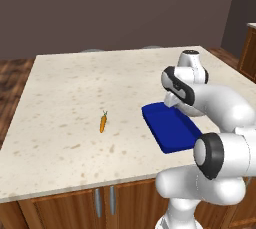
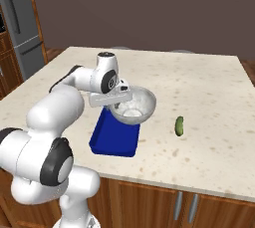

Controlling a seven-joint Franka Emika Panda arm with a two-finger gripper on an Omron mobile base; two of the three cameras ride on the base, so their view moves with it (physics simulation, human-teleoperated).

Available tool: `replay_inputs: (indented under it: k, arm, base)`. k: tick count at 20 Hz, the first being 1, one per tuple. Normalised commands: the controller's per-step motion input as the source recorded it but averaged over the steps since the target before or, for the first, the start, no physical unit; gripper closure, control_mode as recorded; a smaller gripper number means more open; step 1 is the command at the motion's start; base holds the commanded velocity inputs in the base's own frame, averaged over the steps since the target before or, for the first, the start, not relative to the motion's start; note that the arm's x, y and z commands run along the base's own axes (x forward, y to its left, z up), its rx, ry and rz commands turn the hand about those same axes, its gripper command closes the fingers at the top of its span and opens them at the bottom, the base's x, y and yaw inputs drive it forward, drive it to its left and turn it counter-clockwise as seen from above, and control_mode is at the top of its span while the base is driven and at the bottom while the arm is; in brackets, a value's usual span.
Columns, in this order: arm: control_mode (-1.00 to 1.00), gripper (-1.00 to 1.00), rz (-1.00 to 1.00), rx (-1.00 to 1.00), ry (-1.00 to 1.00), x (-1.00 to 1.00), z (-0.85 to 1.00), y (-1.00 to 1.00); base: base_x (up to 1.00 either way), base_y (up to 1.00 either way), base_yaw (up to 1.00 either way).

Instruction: Place the two vegetables and bowl onto the tray for setting up a vegetable dip station.

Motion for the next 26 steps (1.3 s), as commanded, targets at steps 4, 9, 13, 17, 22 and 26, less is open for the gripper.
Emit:
replay_inputs:
  k: [4,9,13,17,22,26]
  arm:
    - [-1.0,1.0,0.0,-0.02,0.01,0.26,-0.03,0.2]
    - [-1.0,1.0,0.0,0.0,0.07,0.23,-0.03,0.22]
    - [-1.0,1.0,0.0,0.0,0.11,0.21,-0.08,0.24]
    - [-1.0,1.0,0.0,0.0,0.07,0.23,-0.11,0.22]
    - [-1.0,1.0,0.0,0.0,0.04,0.21,-0.13,0.16]
    - [-1.0,1.0,0.0,0.0,0.01,0.17,-0.17,0.12]
  base:
    - [0.0,0.0,0.0]
    - [0.0,0.0,0.0]
    - [0.0,0.0,0.0]
    - [0.0,0.0,0.0]
    - [0.0,0.0,0.0]
    - [0.0,0.0,0.0]
